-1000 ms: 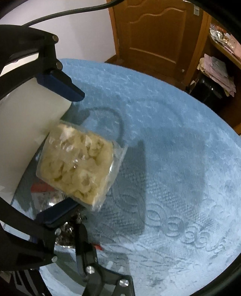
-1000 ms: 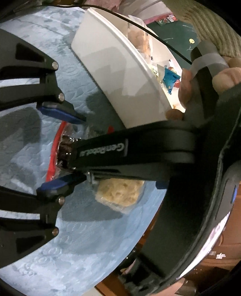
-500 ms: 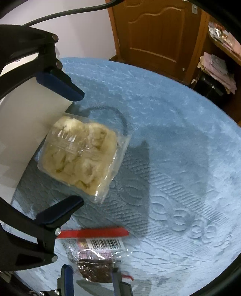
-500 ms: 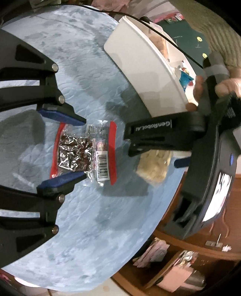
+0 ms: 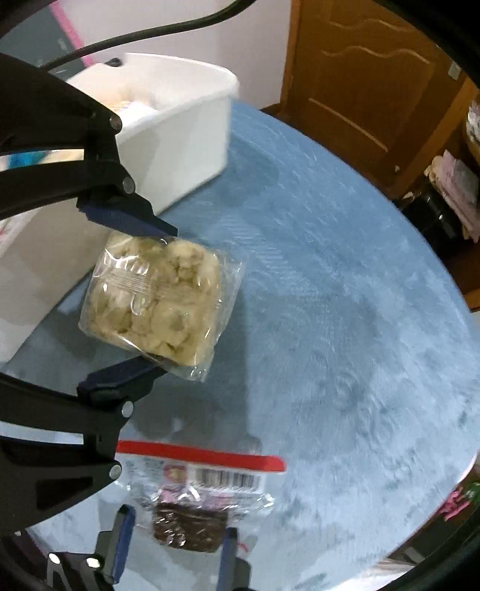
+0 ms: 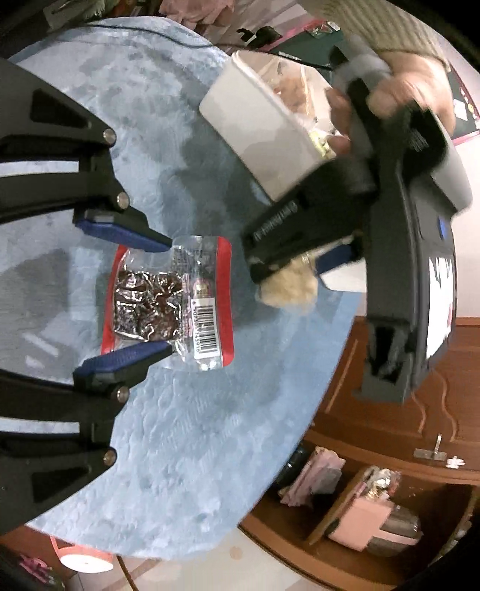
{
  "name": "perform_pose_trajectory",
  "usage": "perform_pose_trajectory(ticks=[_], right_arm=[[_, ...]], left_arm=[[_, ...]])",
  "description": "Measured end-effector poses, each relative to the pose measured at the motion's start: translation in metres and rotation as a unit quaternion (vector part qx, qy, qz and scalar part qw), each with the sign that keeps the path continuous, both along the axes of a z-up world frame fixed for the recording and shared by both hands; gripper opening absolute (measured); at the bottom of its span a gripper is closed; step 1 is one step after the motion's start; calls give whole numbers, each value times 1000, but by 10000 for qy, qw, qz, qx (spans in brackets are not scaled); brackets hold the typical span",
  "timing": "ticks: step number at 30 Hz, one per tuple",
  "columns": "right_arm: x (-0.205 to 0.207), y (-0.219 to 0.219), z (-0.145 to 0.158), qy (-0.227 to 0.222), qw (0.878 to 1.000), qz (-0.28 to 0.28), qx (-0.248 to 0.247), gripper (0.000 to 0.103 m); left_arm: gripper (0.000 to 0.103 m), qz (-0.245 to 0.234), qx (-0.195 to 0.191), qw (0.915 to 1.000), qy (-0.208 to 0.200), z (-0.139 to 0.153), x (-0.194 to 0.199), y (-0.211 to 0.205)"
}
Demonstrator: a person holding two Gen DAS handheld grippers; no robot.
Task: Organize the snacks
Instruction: 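Carry the cracker pack and jerky pack into the white tray and release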
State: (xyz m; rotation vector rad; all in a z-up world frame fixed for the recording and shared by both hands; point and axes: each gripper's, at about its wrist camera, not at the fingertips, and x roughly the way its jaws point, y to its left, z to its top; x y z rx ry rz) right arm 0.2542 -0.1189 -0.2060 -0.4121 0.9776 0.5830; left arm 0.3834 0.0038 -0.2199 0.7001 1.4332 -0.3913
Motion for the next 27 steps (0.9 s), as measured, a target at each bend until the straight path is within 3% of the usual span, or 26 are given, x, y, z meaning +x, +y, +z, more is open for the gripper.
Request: perform_pose_trajectory(ticks=[7,8,9,17,22,27], right_arm=[[-29,11,53,-426,9991,-14,60,50],[-34,15,60,-487,9988,5,70,42],[-36,20,66,-521,9986,41,89,42],[-64,67,112,-980,9946,320,132,42],[-69,110,139,-1196,9913,501,227,42],[-61,160,158,-1298,9891,564,414,42]], left_arm=[[60,252,-373,9973,-588,84,-48,26],[60,306,-413,9965,-659,95,-53,33],[60,377,-464,9953,-755,109,-62,42],[60,956,-622,9849,-1303,171,-116,96],[60,1567,-775,9719,-1575,190,-132,146],[60,2409,-969,9499,-1740,201,-129,203]])
